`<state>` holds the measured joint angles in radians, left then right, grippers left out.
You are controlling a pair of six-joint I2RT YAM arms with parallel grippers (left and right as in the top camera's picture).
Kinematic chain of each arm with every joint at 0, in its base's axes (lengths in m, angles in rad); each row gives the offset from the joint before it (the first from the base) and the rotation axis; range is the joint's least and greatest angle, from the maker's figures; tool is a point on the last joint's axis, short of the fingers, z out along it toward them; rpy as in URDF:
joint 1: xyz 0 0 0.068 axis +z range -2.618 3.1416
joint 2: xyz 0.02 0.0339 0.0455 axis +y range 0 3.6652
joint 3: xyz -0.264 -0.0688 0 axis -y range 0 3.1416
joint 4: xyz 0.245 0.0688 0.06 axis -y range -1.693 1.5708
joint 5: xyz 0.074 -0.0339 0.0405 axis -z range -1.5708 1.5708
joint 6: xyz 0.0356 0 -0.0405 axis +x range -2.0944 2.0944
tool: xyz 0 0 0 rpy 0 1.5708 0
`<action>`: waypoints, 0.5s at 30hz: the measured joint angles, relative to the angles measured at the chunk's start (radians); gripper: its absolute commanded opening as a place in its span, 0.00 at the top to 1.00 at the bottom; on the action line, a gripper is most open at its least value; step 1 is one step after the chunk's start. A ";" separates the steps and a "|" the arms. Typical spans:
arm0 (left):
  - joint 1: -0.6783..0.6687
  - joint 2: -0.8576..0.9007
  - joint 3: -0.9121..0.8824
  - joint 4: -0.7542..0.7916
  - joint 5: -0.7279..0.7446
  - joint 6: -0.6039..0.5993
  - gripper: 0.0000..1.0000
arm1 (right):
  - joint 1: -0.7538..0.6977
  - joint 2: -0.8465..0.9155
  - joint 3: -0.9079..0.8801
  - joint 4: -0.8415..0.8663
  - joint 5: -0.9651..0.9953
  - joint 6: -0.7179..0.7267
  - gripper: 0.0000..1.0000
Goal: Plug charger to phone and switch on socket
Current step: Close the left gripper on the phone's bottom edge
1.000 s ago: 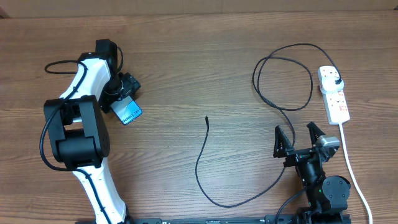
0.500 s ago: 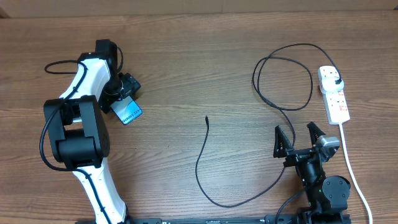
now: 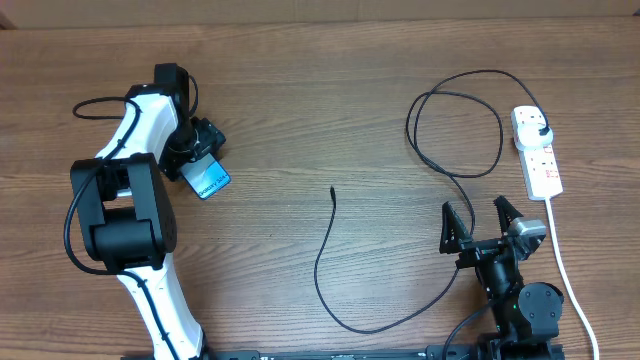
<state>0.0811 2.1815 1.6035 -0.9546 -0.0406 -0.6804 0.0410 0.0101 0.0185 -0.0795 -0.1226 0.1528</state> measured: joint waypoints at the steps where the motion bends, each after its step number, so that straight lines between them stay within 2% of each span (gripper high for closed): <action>1: 0.000 0.000 0.000 0.000 0.001 0.000 0.12 | 0.000 0.000 0.000 0.000 0.000 0.000 0.00; 8: 0.000 0.000 0.000 -0.003 0.003 0.000 0.19 | 0.000 0.000 0.000 0.000 -0.001 0.000 0.00; 15: -0.001 0.000 0.000 -0.003 0.000 0.001 0.33 | 0.000 0.000 0.000 0.000 0.000 0.000 0.00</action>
<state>0.0803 2.1815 1.6035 -0.9573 -0.0402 -0.6796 0.0410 0.0101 0.0185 -0.0799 -0.1230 0.1524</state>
